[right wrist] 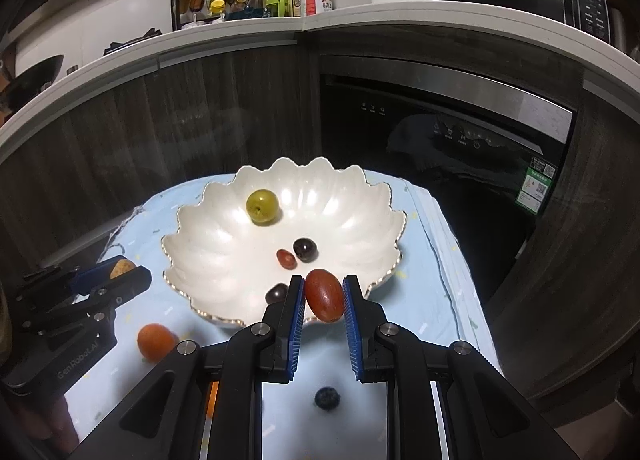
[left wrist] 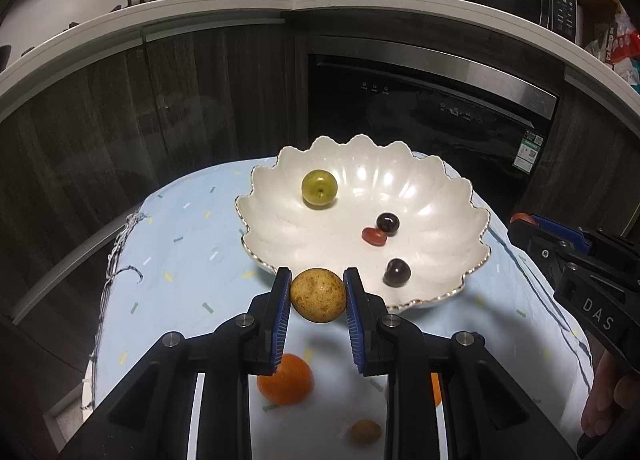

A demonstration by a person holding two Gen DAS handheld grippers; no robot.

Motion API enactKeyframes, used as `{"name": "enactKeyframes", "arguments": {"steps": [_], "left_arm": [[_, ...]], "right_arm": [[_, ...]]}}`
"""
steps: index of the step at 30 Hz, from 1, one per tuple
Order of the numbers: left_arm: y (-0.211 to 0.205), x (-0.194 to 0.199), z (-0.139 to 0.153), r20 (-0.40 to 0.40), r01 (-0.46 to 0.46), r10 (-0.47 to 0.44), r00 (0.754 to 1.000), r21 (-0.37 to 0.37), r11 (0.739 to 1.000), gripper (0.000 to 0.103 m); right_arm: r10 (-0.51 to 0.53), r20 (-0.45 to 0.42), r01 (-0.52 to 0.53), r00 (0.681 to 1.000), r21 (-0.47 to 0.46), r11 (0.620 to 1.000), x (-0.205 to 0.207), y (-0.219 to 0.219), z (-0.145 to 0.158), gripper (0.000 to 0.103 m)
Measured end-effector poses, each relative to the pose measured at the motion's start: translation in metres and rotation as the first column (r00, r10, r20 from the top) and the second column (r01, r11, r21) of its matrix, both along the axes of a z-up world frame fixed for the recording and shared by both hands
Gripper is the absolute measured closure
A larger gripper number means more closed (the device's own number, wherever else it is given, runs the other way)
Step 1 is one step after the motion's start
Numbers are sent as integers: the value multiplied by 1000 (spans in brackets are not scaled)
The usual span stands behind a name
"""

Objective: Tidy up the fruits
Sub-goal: 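Carry the date with the right tool while the left tool carries the longan over the bowl, then open both tools, releasing the date and the longan into the bowl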

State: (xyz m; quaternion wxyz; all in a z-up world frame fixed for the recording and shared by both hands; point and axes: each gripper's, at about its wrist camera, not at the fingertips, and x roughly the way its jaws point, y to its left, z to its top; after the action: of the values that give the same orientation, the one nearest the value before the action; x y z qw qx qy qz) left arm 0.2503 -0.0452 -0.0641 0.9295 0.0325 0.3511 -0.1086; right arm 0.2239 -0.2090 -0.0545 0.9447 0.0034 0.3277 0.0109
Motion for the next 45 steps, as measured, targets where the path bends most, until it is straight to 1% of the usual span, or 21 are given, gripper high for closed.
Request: {"name": "enactKeyframes", "arguments": {"steps": [9, 19, 26, 31, 40, 41, 44, 45], "left_arm": [[-3, 21, 1, -9, 4, -4, 1000, 3, 1000, 76], [-8, 48, -6, -27, 8, -8, 1000, 12, 1000, 76], [-8, 62, -13, -42, 7, -6, 999, 17, 1000, 76], [-8, 68, -19, -63, 1, -1, 998, 8, 1000, 76], [-11, 76, -26, -90, -5, 6, 996, 16, 1000, 76], [-10, 77, -26, -97, -8, 9, 995, 14, 1000, 76], [-10, 79, -27, -113, -6, 8, 994, 14, 1000, 65], [-10, 78, -26, -109, -6, 7, 994, 15, 1000, 64]], "right_arm": [[-1, -8, 1, 1000, 4, 1000, 21, -1, 3, 82], [-14, -22, 14, 1000, 5, 1000, 47, -4, 1, 82], [-18, -46, 18, 999, 4, 1000, 63, -6, -7, 82], [-16, -85, 17, 996, 7, 1000, 75, -9, -16, 82], [-13, -120, 15, 993, 14, 1000, 82, -12, -26, 82], [-12, -124, 14, 992, 14, 1000, 83, -12, -27, 82], [-11, -137, 13, 991, 14, 1000, 84, -12, -29, 82], [-16, -134, 18, 991, 14, 1000, 84, -12, -29, 82]]}}
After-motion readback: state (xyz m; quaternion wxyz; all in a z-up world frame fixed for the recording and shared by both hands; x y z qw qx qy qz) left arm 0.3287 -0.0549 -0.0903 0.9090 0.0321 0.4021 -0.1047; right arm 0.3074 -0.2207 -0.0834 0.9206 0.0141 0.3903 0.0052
